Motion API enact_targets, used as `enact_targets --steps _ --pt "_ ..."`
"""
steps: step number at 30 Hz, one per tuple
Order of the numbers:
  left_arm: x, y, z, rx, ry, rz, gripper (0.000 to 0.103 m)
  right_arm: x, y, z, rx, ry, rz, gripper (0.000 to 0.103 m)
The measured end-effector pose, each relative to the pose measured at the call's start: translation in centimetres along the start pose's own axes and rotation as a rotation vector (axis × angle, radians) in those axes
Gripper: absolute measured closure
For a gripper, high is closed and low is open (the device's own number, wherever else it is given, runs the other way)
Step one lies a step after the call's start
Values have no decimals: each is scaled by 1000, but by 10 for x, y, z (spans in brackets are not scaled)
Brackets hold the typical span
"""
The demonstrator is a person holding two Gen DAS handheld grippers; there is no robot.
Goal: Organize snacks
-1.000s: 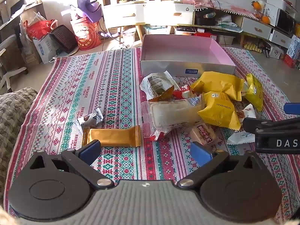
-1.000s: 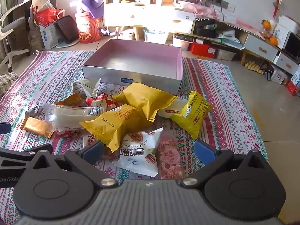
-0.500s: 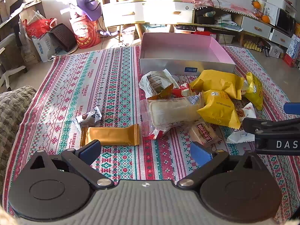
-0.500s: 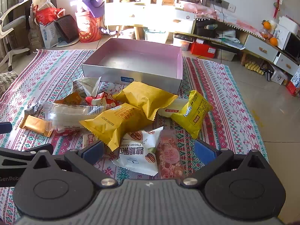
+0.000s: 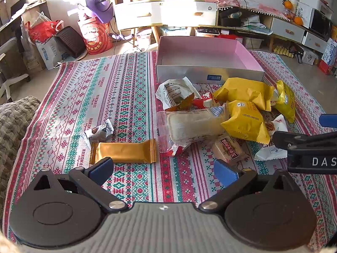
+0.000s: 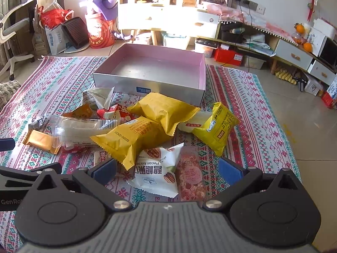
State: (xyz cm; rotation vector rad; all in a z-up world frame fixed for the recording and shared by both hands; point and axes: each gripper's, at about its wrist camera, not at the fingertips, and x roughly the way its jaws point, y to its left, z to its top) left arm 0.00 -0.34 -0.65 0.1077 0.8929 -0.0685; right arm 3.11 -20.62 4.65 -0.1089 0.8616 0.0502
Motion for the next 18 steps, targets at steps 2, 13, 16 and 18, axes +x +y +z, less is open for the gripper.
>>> enact_targets --steps 2,13,16,18 --pt "0 0 0 1 -1 -1 0 0 -1 0 1 -1 0 0" --pt "1 -2 -1 3 0 -3 0 1 -1 0 2 1 -3 0" --pt "1 -1 -1 3 0 -3 0 1 -1 0 4 1 -5 0" --pt "1 -1 -1 3 0 -2 0 0 -1 0 4 2 -5 0"
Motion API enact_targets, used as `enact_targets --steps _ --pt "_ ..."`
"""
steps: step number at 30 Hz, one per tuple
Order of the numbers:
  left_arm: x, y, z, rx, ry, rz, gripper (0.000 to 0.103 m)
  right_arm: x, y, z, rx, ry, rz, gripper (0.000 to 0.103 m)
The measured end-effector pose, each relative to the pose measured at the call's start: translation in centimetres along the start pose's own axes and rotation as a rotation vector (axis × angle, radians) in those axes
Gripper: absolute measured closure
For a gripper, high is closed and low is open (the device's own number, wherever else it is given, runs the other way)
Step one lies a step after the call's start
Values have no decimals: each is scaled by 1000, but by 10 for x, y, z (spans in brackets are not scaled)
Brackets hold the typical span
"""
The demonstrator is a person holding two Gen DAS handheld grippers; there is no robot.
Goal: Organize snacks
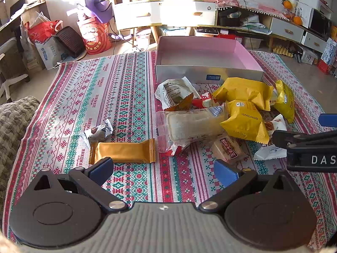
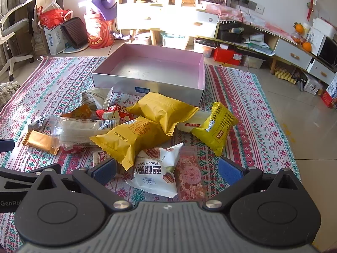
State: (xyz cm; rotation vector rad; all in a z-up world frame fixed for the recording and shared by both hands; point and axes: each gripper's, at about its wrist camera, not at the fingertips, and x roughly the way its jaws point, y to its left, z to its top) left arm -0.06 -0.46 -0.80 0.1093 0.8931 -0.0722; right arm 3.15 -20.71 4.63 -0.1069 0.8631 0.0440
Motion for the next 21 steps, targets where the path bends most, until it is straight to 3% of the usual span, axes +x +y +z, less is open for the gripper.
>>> enact_targets --steps 21 --pt "1 6 4 6 7 -6 0 1 -7 6 -5 17 -19 0"
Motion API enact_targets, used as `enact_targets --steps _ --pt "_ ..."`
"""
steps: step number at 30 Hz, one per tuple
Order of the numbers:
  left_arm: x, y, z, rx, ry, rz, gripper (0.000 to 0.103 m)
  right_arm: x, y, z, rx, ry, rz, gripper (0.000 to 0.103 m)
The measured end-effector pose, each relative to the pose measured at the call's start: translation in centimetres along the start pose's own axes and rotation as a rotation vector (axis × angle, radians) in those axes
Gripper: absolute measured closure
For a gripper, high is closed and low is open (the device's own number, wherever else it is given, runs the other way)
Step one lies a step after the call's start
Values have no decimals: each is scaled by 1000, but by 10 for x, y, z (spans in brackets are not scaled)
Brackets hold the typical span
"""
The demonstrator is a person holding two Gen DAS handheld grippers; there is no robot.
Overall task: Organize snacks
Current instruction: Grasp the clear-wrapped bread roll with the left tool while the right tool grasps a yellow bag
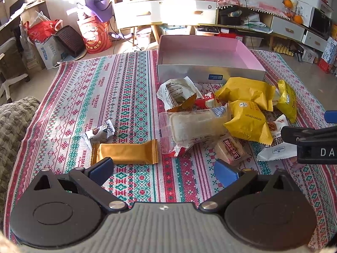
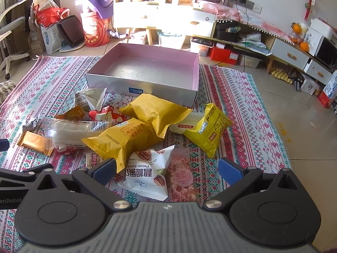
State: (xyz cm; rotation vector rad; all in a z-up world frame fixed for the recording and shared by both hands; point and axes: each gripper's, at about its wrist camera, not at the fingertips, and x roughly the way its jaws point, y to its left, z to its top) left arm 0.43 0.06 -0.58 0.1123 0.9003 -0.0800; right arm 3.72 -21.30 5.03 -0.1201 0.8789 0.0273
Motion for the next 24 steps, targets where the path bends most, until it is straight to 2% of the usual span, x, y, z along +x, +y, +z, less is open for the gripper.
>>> enact_targets --steps 5,10,15,18,20,24 --pt "-4 0 9 44 -10 -13 0 2 -7 8 0 36 17 0" --pt "-2 6 22 79 24 -70 0 4 -18 22 30 73 62 0" --pt "10 15 35 111 76 -115 0 14 -24 34 52 140 161 0" --pt "14 19 41 148 60 -140 0 21 -25 45 68 157 207 0" --pt "18 18 46 198 48 -193 1 28 -23 54 44 151 214 1" --pt "24 5 51 311 7 -270 9 45 -15 69 -40 146 253 7"
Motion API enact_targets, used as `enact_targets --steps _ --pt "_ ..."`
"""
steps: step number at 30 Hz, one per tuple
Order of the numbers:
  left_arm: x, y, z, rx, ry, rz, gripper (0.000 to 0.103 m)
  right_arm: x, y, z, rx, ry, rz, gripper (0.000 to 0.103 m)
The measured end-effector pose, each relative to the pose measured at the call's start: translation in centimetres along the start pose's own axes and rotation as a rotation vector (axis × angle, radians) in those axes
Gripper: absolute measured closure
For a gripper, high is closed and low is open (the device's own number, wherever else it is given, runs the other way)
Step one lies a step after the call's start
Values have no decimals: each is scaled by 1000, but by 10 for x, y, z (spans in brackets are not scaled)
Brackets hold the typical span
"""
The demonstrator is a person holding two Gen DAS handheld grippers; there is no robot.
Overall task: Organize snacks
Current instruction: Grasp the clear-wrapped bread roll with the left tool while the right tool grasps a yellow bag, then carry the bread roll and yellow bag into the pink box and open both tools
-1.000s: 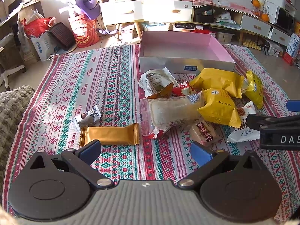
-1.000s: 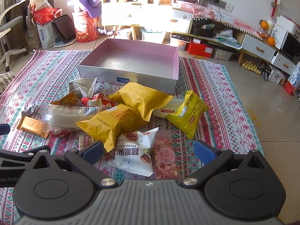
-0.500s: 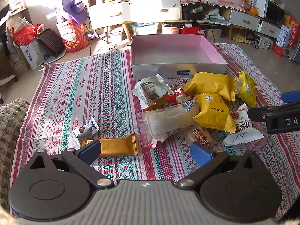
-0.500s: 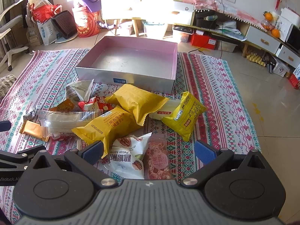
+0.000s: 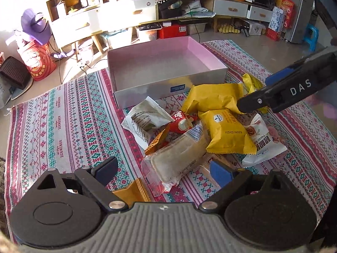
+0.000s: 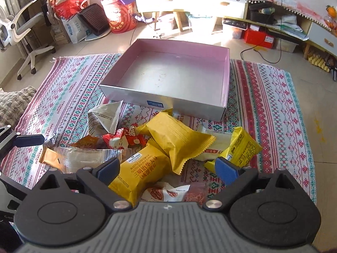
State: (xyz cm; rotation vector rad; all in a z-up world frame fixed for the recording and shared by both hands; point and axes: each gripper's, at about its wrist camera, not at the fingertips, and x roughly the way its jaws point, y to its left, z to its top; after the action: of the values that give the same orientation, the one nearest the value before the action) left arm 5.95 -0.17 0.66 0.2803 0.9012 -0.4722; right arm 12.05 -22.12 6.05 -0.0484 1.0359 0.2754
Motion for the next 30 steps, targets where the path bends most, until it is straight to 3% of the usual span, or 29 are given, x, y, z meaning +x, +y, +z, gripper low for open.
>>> enact_targets --steps 6,10,15,18,23,27,30 --pt "16 -14 7 159 -36 -90 23 23 7 13 -179 -45 37 11" --pt "30 -21 5 249 -4 -119 27 46 3 15 -199 -18 55 16" --pt "47 -18 1 275 65 -121 32 64 2 13 -215 24 11 23" --pt "48 -16 3 246 59 -121 40 66 -2 11 -196 25 7 34" --pt "48 -13 5 198 64 -93 51 66 -4 12 -170 26 1 60" --pt "46 -12 4 162 64 -63 68 64 1 9 -179 13 -14 66" --pt "46 -7 6 110 60 -61 74 60 0 8 -168 7 -17 67"
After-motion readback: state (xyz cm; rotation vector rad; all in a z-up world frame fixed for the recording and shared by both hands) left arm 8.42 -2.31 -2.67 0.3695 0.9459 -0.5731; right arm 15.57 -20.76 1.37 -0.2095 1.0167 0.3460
